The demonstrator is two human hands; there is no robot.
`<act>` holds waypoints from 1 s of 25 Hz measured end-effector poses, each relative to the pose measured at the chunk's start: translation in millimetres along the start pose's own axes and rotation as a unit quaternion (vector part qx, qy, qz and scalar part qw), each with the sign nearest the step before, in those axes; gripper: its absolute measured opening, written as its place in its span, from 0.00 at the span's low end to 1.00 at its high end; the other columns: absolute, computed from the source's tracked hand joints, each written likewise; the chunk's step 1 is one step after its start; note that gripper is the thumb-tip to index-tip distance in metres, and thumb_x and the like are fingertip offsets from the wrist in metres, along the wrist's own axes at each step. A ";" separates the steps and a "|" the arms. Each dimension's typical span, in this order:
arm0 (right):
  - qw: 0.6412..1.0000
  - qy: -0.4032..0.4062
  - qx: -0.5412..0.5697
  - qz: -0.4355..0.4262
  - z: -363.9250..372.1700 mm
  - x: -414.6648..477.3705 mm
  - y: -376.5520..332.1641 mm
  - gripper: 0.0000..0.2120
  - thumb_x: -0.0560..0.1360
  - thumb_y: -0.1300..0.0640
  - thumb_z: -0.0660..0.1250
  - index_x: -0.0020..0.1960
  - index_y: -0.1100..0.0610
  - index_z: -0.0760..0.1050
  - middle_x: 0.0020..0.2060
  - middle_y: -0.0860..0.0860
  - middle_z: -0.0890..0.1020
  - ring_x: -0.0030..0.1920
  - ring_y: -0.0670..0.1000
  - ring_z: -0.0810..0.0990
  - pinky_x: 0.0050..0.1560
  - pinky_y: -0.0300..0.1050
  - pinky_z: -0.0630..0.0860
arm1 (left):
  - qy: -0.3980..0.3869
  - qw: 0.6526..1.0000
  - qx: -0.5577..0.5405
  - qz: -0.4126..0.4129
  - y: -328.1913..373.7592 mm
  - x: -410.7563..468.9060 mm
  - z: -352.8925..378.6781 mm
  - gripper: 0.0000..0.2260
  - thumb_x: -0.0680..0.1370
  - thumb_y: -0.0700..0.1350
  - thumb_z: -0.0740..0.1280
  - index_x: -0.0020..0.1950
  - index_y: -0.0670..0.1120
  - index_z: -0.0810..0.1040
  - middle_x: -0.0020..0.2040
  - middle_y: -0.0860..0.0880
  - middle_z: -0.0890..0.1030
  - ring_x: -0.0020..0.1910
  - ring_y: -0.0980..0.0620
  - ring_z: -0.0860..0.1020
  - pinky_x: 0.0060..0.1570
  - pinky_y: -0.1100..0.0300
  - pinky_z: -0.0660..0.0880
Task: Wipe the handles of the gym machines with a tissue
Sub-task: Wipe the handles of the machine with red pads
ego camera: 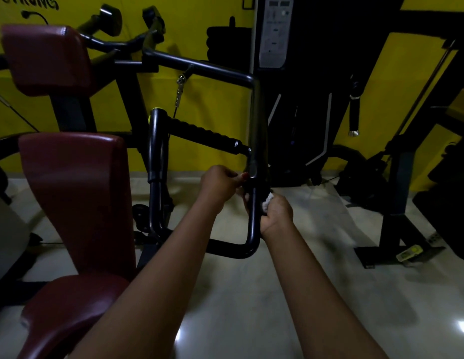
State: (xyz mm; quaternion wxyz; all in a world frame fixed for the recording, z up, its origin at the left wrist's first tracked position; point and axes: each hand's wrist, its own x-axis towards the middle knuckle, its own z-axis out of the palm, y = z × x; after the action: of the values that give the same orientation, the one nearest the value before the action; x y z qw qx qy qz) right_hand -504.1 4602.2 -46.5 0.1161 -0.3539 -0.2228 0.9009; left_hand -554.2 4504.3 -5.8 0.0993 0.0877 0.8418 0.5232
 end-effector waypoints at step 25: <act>0.460 -0.163 -0.657 -0.575 13.9 4.1 -30.7 0.18 0.80 0.62 0.56 0.70 0.59 0.69 0.63 0.59 0.77 0.68 0.59 0.71 0.69 0.51 0.66 | -0.074 0.958 -0.220 -0.168 14.5 -20.7 -6.0 0.26 0.82 0.63 0.48 0.60 0.44 0.72 0.48 0.42 0.80 0.49 0.43 0.79 0.46 0.51 0.74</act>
State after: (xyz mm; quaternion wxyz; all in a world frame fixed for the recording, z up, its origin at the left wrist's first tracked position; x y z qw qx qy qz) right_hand -515.0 4626.1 -25.1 0.3027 0.0354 -0.9165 0.2591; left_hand -535.2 4500.2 11.4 0.2646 -0.0406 0.6987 0.6635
